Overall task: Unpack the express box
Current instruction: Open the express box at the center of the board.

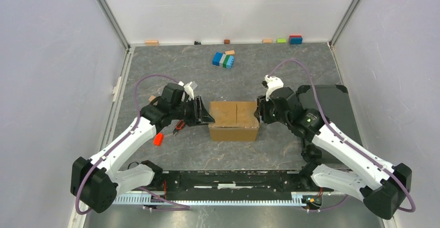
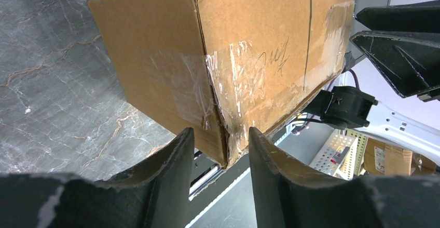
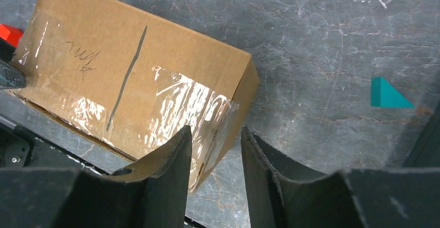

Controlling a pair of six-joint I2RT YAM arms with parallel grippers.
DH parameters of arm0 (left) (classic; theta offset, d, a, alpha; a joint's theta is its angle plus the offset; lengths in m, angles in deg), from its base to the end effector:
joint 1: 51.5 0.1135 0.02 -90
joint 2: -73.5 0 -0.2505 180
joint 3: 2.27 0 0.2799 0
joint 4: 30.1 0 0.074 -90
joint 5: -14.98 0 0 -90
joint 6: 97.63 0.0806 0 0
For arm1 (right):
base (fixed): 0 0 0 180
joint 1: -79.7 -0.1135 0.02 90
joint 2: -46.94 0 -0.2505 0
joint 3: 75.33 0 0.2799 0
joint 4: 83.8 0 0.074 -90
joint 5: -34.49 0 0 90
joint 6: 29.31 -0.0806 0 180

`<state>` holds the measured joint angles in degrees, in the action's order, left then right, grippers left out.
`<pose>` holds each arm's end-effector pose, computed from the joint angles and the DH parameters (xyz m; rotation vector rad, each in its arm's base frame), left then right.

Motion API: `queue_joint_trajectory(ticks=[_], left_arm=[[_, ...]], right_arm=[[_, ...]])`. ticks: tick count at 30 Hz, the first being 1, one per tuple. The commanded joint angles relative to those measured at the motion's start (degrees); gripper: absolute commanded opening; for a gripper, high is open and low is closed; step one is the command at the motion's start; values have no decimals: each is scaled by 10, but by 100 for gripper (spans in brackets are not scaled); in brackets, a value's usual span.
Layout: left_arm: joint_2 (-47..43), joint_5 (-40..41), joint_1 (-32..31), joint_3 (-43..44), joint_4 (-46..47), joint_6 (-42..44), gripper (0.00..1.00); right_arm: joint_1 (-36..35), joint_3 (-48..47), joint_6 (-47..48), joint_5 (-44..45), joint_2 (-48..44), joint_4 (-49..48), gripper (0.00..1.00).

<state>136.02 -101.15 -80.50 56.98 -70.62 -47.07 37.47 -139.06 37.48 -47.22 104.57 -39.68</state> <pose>0.2360 -0.1714 0.2185 0.0191 2.5179 -1.0820 0.2191 0.1832 0.2601 -0.2953 2.2471 0.4588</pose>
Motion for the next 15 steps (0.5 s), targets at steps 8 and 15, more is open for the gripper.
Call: queue_joint_trajectory(ticks=[8, 15], left_arm=[[3, -21, -1, 6, 27, 8, 48], [8, -23, 0, 11, 24, 18, 46]], right_arm=[[39, 36, -53, -93, -13, -63, 35], [47, 41, -74, -124, -14, -69, 6]])
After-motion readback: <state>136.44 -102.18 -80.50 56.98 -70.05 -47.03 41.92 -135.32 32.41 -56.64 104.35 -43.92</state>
